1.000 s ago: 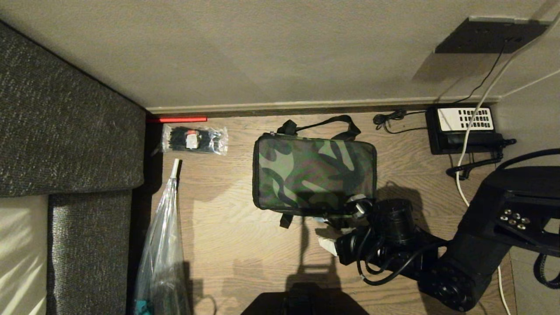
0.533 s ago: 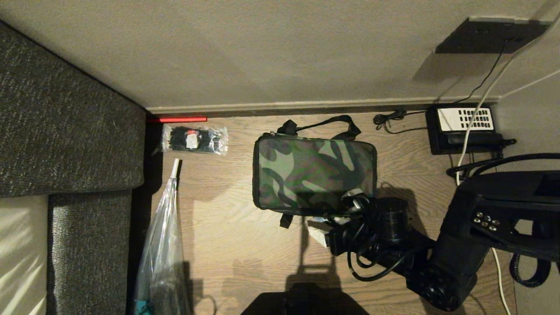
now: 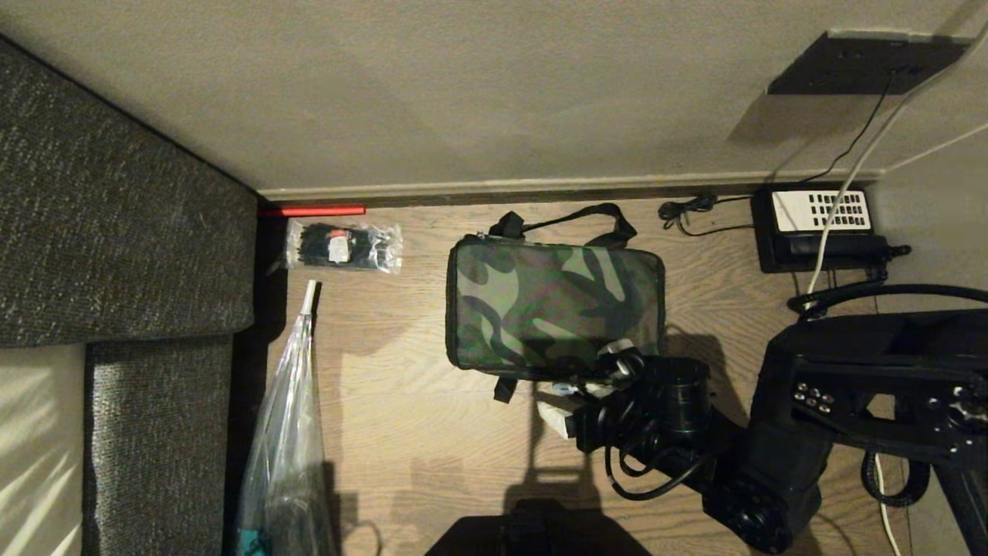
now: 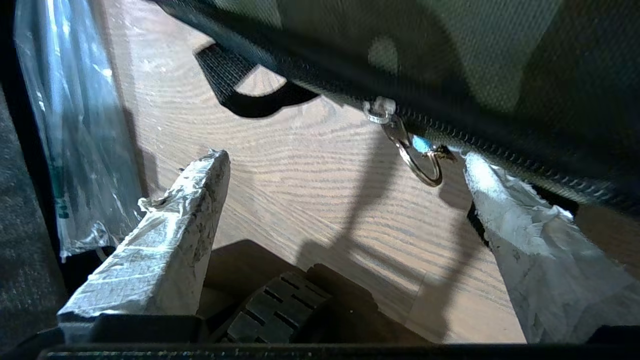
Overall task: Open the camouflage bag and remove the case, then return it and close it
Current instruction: Open the top of the storage box
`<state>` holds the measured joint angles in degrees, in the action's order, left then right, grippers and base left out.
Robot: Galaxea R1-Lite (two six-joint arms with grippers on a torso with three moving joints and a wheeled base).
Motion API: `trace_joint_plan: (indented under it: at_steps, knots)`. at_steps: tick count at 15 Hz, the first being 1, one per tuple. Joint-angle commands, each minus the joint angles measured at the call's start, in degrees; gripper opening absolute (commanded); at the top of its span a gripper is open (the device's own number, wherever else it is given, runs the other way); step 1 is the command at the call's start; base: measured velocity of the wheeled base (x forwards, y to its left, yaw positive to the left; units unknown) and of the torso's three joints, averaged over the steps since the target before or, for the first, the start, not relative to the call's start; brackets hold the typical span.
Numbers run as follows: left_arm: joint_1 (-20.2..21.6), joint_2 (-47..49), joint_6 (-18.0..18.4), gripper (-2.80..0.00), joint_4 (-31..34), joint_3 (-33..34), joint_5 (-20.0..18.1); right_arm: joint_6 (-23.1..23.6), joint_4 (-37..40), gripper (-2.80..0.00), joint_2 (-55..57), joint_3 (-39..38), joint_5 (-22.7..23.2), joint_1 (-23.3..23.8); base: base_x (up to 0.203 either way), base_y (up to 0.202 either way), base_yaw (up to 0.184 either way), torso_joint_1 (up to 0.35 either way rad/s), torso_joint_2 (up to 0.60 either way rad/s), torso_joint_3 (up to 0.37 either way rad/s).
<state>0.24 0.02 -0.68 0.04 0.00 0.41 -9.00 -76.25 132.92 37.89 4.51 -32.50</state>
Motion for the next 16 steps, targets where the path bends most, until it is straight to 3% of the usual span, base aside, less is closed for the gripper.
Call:
trace_joint_plan:
  at_steps: [1,10,16]
  knots:
    - [0.0,-0.1,0.0,-2.8,0.0,0.2,0.0,-0.2,-2.5,-2.8,1.5,0.2,-0.4,0.0,0.0,0.0,0.0,0.0,0.0,0.0]
    - [0.0,-0.1,0.0,-2.8,0.0,0.2,0.0,0.9,-7.2,-2.8,2.1,0.0,-0.4,0.0,0.0,0.0,0.0,0.0,0.0,0.0]
    - [0.0,-0.1,0.0,-2.8,0.0,0.2,0.0,2.8,-7.1,-2.8,-1.7,-5.1,0.0,1.0,0.0,0.0,0.0,0.0,0.0,0.0]
